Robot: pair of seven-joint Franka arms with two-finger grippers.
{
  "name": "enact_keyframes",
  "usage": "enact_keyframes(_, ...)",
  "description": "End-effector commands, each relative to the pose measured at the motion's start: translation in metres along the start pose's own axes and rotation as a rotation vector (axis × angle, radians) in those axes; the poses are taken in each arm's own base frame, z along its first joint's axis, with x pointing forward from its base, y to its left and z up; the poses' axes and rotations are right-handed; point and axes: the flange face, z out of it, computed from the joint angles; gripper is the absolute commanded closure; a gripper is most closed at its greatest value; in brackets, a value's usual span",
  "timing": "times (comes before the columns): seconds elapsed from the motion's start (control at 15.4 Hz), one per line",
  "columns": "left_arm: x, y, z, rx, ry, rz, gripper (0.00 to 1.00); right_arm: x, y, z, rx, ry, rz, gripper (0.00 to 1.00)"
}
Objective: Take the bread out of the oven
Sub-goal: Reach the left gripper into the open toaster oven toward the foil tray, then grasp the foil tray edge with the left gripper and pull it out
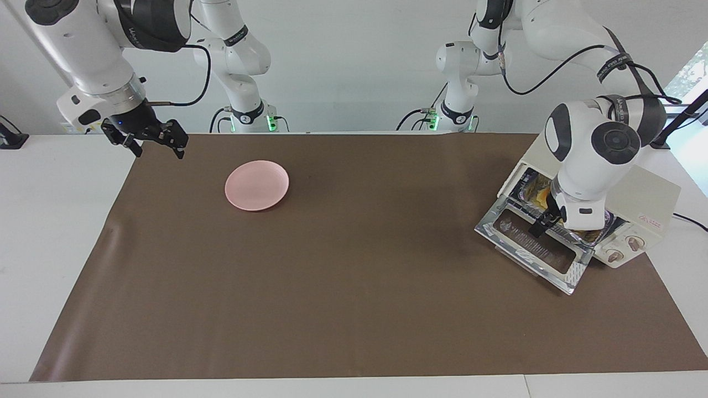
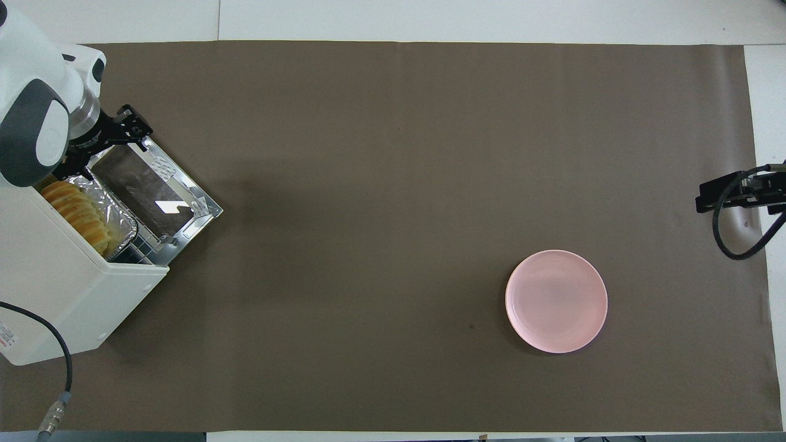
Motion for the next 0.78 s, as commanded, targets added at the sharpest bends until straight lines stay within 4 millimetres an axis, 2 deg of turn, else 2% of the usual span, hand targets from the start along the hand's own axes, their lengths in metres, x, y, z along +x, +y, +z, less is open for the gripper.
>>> enact_keyframes(0.0, -0.015, -0.015, 0.027, -0.002, 0.026, -0.026, 0.0, -0.006, 0.0, 0.0, -0.009, -0.004, -0.017, 0.0)
enact_keyframes(0.26, -0.02, -0.032, 0.052, -0.008, 0.028, -0.032, 0.0, -0.006, 0.001, 0.0, -0.007, -0.004, -0.016, 0.0)
enact_keyframes(0.52, -0.018, -0.04, 0.061, -0.025, 0.039, -0.04, 0.0, -0.006, 0.001, 0.0, -0.008, -0.004, -0.016, 0.0)
enact_keyframes(0.72, -0.012, -0.04, 0.066, -0.049, 0.063, -0.041, 0.14, -0.006, 0.001, 0.0, -0.008, -0.004, -0.016, 0.0)
